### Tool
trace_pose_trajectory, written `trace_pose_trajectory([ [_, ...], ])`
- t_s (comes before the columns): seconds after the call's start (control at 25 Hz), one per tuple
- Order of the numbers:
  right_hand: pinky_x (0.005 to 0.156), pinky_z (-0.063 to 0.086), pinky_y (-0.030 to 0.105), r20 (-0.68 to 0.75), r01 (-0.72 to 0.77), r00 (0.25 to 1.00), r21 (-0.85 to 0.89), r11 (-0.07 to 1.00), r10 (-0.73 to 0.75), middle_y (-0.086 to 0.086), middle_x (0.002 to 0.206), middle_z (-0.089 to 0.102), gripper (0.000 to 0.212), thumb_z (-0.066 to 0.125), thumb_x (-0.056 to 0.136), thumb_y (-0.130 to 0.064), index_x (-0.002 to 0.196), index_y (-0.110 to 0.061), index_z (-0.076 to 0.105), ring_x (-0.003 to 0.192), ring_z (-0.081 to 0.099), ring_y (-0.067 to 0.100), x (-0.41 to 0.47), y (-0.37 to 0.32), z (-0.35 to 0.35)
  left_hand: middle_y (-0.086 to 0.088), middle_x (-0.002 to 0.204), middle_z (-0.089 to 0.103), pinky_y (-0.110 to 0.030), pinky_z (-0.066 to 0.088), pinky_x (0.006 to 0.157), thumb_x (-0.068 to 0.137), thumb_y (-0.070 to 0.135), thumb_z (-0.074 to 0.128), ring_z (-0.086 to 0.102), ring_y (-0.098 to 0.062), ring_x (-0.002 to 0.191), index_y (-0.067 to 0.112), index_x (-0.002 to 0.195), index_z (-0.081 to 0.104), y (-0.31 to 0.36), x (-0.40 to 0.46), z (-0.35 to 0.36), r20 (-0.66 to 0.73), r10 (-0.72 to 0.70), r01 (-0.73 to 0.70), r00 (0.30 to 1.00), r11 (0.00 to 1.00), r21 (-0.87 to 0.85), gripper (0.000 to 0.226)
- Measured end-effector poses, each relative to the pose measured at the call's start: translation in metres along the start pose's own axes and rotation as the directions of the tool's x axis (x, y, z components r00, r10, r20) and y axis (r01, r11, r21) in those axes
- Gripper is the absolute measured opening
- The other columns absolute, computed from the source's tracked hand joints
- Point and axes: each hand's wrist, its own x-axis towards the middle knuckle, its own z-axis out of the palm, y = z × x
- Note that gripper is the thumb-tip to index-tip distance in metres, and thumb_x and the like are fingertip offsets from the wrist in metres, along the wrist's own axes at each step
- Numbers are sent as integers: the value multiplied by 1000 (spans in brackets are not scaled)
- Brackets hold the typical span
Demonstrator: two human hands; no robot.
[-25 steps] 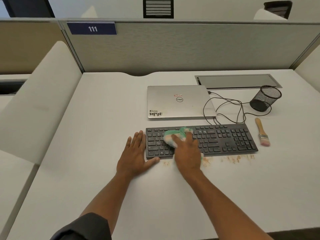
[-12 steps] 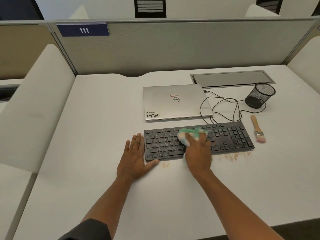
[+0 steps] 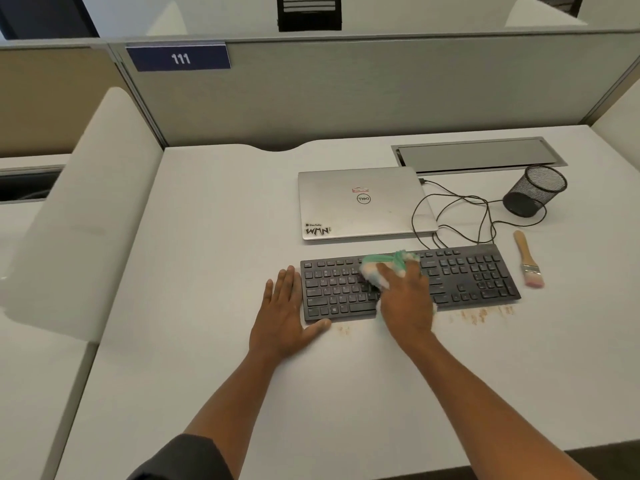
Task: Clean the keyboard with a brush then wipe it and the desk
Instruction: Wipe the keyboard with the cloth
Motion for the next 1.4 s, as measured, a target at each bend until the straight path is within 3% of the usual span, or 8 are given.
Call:
trace_pose_trajectory([
  [0.2, 78, 53, 41, -14, -156, 988, -14, 988, 156, 16, 148, 27, 49, 57, 93, -15, 139, -30, 52, 110, 46, 38, 12, 34, -11, -2, 167, -16, -38, -10, 126, 86, 82, 35, -19, -16, 155, 15, 159, -13, 1, 0, -4, 5, 9, -9, 1000, 996, -86, 110],
  [0.4, 86, 51, 35, -19, -80, 996, 76, 994, 82, 15, 152, 25, 50, 54, 95, -16, 143, -31, 48, 120, 41, 34, -1, -23, 6, -9, 169, -6, -41, -3, 127, 97, 50, 12, -8, -22, 157, 4, 161, 7, 24, 20, -6, -66, -4, -6, 998, 988, -154, 79],
  [0.6, 81, 52, 42, 5, 21, 1000, 104, 994, -22, 18, 147, 37, 43, 54, 94, -13, 132, -32, 58, 108, 50, 38, -10, -69, 18, -15, 169, -2, -32, -15, 123, 92, 42, -4, -7, -25, 157, 1, 160, 7, 51, 49, -4, -52, 6, -13, 999, 990, -140, 80],
  [0.84, 83, 55, 38, 8, -78, 997, -9, 997, 78, 15, 150, 26, 52, 58, 92, -13, 139, -35, 49, 116, 47, 36, 20, 0, -1, -16, 169, 7, -38, -6, 126, 100, 38, 7, 2, -28, 157, 2, 160, 17, 53, 52, 7, -117, -4, -9, 993, 994, -108, 71],
  [1.0, 81, 54, 44, -34, -256, 966, -39, 966, 254, 16, 148, 27, 50, 58, 92, -12, 138, -31, 51, 115, 46, 41, 43, 66, -18, -15, 169, 7, -40, -2, 128, 101, 36, 8, 2, -28, 157, 3, 160, 16, 54, 52, 10, -125, -15, 6, 992, 997, -71, 68],
  [1.12, 82, 52, 46, -28, -281, 960, -34, 959, 280, 18, 148, 26, 50, 55, 93, -11, 140, -29, 50, 117, 42, 42, 45, 68, -15, -15, 169, 8, -41, -1, 128, 101, 33, 10, 2, -28, 157, 3, 160, 17, 54, 52, 12, -136, -28, 20, 990, 998, -56, 67],
  [1.28, 84, 53, 41, -44, -160, 986, 9, 987, 160, 18, 151, 23, 53, 54, 94, -12, 143, -31, 46, 119, 43, 39, 23, 9, 2, -15, 169, 11, -41, 3, 128, 101, 32, 13, 6, -27, 157, 3, 160, 20, 56, 51, 11, -138, -35, 27, 990, 998, -59, 66],
  [1.4, 74, 54, 40, -20, -21, 1000, 42, 999, 22, 20, 145, 38, 54, 62, 87, -7, 135, -31, 56, 107, 51, 38, -7, -45, 16, -15, 168, 10, -37, -4, 126, 101, 31, 14, 7, -27, 157, 1, 159, 18, 57, 51, 10, -151, -32, 24, 988, 998, -53, 66],
])
